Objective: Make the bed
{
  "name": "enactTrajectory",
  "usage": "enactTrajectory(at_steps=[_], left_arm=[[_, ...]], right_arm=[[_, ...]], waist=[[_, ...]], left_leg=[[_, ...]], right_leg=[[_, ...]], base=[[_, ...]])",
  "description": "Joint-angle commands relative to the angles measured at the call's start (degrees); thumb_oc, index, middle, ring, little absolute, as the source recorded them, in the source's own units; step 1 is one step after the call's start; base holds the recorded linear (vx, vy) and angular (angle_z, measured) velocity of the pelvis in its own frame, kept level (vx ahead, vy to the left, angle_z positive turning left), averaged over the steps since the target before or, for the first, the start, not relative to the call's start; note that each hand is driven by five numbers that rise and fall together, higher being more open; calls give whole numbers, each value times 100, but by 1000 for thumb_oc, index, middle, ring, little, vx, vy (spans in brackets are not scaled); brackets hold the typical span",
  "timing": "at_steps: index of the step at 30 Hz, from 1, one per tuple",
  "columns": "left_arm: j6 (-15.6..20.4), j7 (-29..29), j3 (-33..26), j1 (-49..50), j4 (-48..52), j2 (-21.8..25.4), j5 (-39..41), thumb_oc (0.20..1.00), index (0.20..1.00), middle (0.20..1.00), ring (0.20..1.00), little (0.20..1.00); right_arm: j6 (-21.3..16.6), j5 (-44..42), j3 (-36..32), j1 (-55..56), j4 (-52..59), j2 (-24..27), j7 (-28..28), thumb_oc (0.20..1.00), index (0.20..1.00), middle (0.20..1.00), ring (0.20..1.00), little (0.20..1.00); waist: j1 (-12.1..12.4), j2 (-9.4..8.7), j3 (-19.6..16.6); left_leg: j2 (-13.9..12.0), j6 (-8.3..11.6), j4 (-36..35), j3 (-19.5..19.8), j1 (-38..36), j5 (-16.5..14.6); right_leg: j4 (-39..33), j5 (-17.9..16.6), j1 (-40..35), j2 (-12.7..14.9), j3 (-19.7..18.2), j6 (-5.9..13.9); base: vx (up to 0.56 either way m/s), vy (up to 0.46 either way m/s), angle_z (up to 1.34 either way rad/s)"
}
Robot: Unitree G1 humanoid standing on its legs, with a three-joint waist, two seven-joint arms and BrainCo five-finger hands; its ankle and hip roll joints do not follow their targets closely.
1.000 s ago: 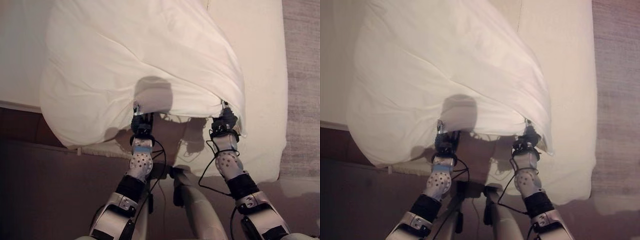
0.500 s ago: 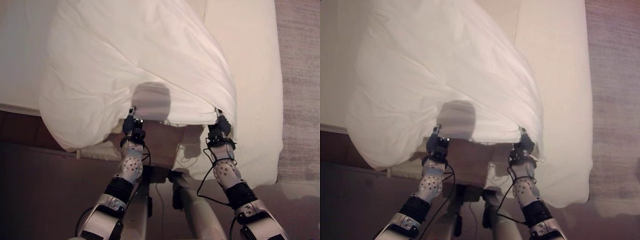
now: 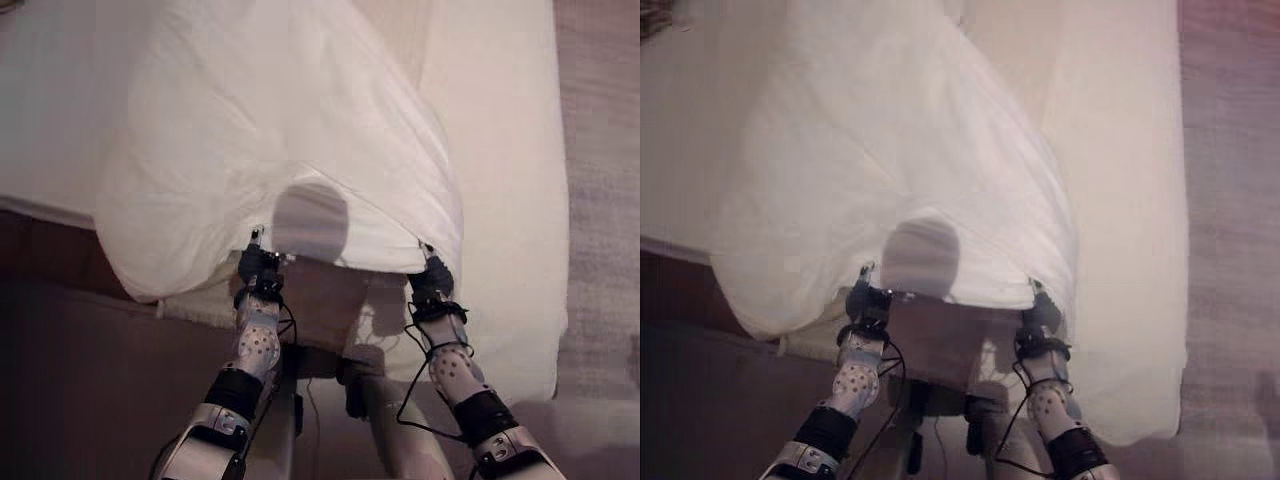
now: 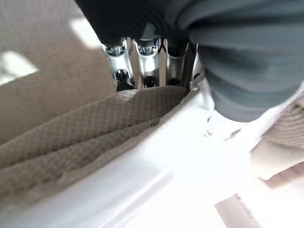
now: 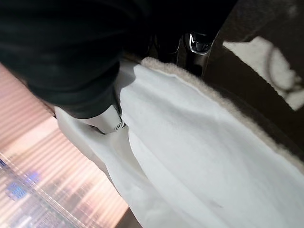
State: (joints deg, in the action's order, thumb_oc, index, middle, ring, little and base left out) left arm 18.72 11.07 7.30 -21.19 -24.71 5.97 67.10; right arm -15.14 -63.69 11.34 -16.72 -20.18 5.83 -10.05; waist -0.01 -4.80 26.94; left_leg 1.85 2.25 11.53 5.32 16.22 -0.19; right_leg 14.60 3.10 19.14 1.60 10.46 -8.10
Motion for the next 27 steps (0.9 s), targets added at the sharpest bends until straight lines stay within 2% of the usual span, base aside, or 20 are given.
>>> enactTrajectory(at_steps=[1,2,3,4,7,8,9,10,12,15,16,17,18,19,21,23,24,25,26,27], left_arm=[[723,-124,-1282,320,248,610,249,200,200,200,200,200],[769,-130,-1310,383,234,559,296,200,200,200,200,200],[768,-130,-1280,433,252,541,277,200,200,200,200,200],[760,-141,-1306,467,284,556,268,200,200,200,200,200],[767,-243,-1177,625,409,527,259,200,200,200,200,200],[746,-295,-1131,687,430,539,240,200,200,200,200,200],[753,-315,-1075,738,447,570,214,200,200,200,200,200],[733,-308,-1078,799,428,616,168,200,200,200,200,200],[665,-324,-1064,905,419,678,9,200,200,200,200,200],[578,-323,-1116,1016,399,621,-14,200,200,200,200,200],[504,-317,-1186,1133,442,589,18,200,200,200,200,200],[504,-316,-1186,1134,444,590,18,200,200,200,200,200],[477,-287,-1223,1191,451,556,47,200,200,200,200,200],[441,-279,-1227,1252,456,544,44,200,200,200,200,200],[411,-215,-1289,1362,452,529,-6,200,200,200,200,200],[399,-201,-1303,1404,441,533,-50,200,200,200,200,200],[379,-221,-1308,1405,375,538,-62,200,200,200,200,200],[307,-216,-1271,1404,292,562,-121,200,200,200,200,200],[266,-247,-1218,1408,176,563,-195,200,200,200,200,200],[266,-249,-1218,1405,174,563,-195,200,200,200,200,200]], right_arm=[[-499,-115,-946,846,-36,489,-29,200,200,200,200,200],[-483,-134,-928,840,-141,472,-28,200,200,200,200,200],[-449,-123,-897,826,-142,487,-40,200,200,200,200,200],[-408,-113,-863,821,-135,476,-30,200,200,200,200,200],[-307,-85,-828,820,-123,473,-8,200,200,200,200,200],[-275,-50,-857,866,-151,460,-10,200,200,200,200,200],[-263,5,-817,859,-148,421,-35,200,200,200,200,200],[-255,52,-835,834,-174,374,-41,200,200,200,200,200],[-190,97,-745,735,-330,319,-2,200,200,200,200,200],[-181,68,-666,623,-514,227,24,200,200,200,200,200],[-147,62,-576,639,-582,122,36,200,200,200,200,200],[-147,62,-576,639,-581,121,36,200,200,200,200,200],[-139,62,-515,666,-629,47,37,200,200,200,200,200],[-114,47,-473,677,-662,13,52,200,200,200,200,200],[-58,55,-328,752,-705,-90,104,200,200,200,200,200],[-49,65,-266,786,-709,-104,96,200,200,200,200,200],[-52,40,-251,771,-794,-118,91,200,200,200,200,200],[-63,36,-198,794,-824,-113,99,200,200,200,200,200],[-69,-12,-143,761,-896,-70,79,200,200,200,200,200],[-70,-12,-144,759,-898,-69,80,200,200,200,200,200]], waist=[[-37,-103,-740],[-29,-43,-837],[-5,-14,-905],[34,6,-939],[22,14,-988],[12,-21,-1011],[8,-106,-1061],[13,-144,-1125],[81,-73,-1148],[243,89,-1190],[428,130,-1267],[425,125,-1277],[481,129,-1328],[511,101,-1381],[660,-69,-1585],[736,-95,-1676],[826,-109,-1722],[816,-126,-1750],[834,-83,-1746],[834,-79,-1751]], left_leg=[[-490,-19,361,274,-495,-418],[-715,81,271,340,-586,-335],[-748,139,240,390,-552,-248],[-754,175,233,451,-605,-310],[-418,122,389,363,-762,-776],[-291,83,415,293,-800,-886],[-82,12,442,216,-766,-939],[5,-22,326,80,-790,-913],[51,-81,159,-102,-764,-779],[178,-216,-179,-251,-712,-435],[193,-318,-421,-351,-730,-221],[198,-318,-438,-349,-722,-198],[216,-367,-591,-400,-754,-49],[227,-369,-721,-425,-804,27],[371,-288,-877,-594,-763,243],[391,-240,-898,-656,-659,335],[386,-167,-942,-719,-595,432],[419,-113,-848,-725,-484,475],[430,100,-454,-784,-117,559],[423,104,-421,-783,-94,543]], right_leg=[[-432,-595,-371,588,-297,1287],[-485,-629,-419,676,-404,1348],[-549,-721,-460,774,-469,1387],[-538,-753,-453,823,-534,1405],[-649,-1085,-616,1212,-658,1590],[-803,-1382,-673,1341,-704,1672],[-984,-1847,-584,1516,-777,1754],[-1178,-2238,-547,1610,-683,1821],[-1213,-2301,-419,1642,-318,1877],[-383,-1466,-446,1316,-72,1728],[329,-874,-637,1007,231,1623],[323,-885,-626,1012,233,1621],[737,-621,-739,770,337,1591],[905,-365,-865,484,270,1571],[687,7,-1430,-131,260,1527],[444,109,-1614,-271,265,1451],[-64,328,-1800,-344,242,1257],[-355,434,-1875,-478,-25,1133],[-812,370,-2038,-566,-199,983],[-825,360,-2036,-574,-198,980]], base=[[5,416,15],[-20,487,22],[-22,466,14],[-64,473,4],[-119,532,-24],[-185,570,-3],[-227,589,12],[-262,555,-5],[-268,490,-45],[-308,516,-14],[-260,384,4],[-229,340,-9],[-126,158,-23],[-165,187,-30],[-165,86,-14],[-140,16,-22],[-177,-14,-39],[-275,15,-64],[-214,20,-47],[-269,78,-18]])
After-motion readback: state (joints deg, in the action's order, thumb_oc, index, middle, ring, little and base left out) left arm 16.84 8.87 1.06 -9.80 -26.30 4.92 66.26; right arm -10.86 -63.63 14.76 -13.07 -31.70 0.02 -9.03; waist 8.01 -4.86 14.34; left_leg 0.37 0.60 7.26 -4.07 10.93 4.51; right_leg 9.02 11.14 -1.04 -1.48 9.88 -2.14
